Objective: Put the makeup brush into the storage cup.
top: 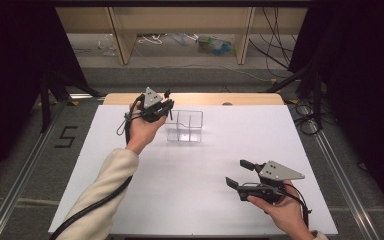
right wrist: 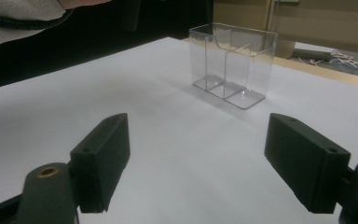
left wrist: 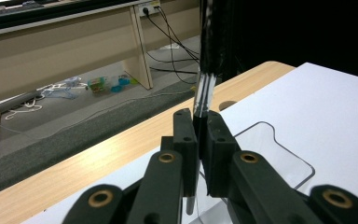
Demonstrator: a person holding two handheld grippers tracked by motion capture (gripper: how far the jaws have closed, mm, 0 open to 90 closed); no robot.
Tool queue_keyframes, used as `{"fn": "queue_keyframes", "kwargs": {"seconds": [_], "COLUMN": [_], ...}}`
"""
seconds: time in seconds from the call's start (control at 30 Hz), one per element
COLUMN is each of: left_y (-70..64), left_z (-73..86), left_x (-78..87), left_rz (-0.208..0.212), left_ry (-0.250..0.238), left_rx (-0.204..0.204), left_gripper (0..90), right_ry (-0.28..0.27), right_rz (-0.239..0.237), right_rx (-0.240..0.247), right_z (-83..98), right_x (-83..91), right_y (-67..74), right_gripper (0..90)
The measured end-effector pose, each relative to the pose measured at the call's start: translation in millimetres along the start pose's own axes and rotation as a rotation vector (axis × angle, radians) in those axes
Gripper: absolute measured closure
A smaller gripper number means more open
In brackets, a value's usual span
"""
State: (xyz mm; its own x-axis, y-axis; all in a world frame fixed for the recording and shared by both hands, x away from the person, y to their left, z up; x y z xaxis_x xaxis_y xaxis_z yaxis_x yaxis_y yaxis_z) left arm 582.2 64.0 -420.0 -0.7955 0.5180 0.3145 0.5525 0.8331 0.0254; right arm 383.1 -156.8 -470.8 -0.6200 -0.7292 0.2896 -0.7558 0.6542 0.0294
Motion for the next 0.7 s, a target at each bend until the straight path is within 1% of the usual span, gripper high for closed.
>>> {"fn": "queue_keyframes", "kwargs": {"seconds": [0.1, 0.13, 0.23, 0.27, 0.33, 0.37, 0.47, 0.5, 0.53, 0.6, 0.63, 0.67, 0.7], "left_y": [-0.2, -0.3, -0.2, -0.3, -0.4, -0.5, -1.1, -1.2, -1.3, -1.2, -1.1, -1.0, -1.0], "left_z": [1.3, 1.7, 2.4, 2.7, 3.0, 3.1, 3.2, 3.4, 3.5, 3.8, 4.2, 4.5, 4.8], "left_x": [-0.6, -1.0, -1.3, -1.4, -1.7, -1.9, -2.3, -2.5, -2.8, -3.0, -3.0, -3.0, -3.1], "left_rz": [0.000, 0.002, 0.002, 0.002, 0.002, 0.002, 0.003, 0.003, 0.002, 0.001, 0.001, 0.000, 0.000], "left_ry": [0.004, 0.005, 0.005, 0.006, 0.006, 0.005, 0.004, 0.005, 0.004, 0.005, 0.006, 0.008, 0.008], "left_rx": [-0.001, -0.002, 0.002, 0.000, 0.001, 0.002, 0.002, 0.001, 0.002, 0.002, 0.002, 0.001, 0.001], "left_gripper": [85.5, 85.5, 85.5, 85.5, 85.5, 85.5, 85.5, 85.5, 85.5, 85.5, 85.5, 85.5, 85.5], "right_ry": [-0.001, 0.037, 0.032, 0.019, 0.018, 0.031, 0.028, 0.036, 0.029, -0.002, -0.009, 0.004, 0.000], "right_rz": [0.000, -0.015, -0.016, -0.010, -0.009, -0.015, -0.012, -0.015, -0.012, -0.001, 0.003, 0.000, 0.000], "right_rx": [0.000, 0.007, 0.005, 0.026, 0.026, 0.007, 0.006, 0.007, 0.018, 0.001, 0.011, 0.002, 0.000], "right_z": [-0.1, 2.5, 2.4, 1.0, 0.9, 2.3, 2.0, 2.5, 1.8, -0.3, -1.0, 0.2, 0.0], "right_x": [-0.1, 2.6, 2.0, 1.5, 1.4, 2.0, 1.8, 2.6, 2.3, 0.0, -0.4, 0.3, -0.1], "right_y": [0.1, 0.5, 0.8, -1.1, -1.2, 0.6, 0.5, 0.7, -0.4, 0.2, -1.0, -0.1, 0.0], "right_gripper": [23.5, 23.5, 23.5, 23.5, 23.5, 23.5, 23.5, 23.5, 23.5, 23.5, 23.5, 23.5, 23.5]}}
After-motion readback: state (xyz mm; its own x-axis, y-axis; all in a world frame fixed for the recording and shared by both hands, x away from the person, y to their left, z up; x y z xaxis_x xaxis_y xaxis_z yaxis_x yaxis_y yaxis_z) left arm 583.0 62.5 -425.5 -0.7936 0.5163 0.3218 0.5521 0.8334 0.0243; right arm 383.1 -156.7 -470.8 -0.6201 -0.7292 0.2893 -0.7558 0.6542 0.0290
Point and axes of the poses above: each handheld gripper's, and its own axes: x roughly backward along the jaws, z roughly out of its underside, y roughly to its left, the point moved 10 cm from there along -x, roughly forward along the jaws, and after that the axes turned 3 degrees about x, right-handed, at the moved point
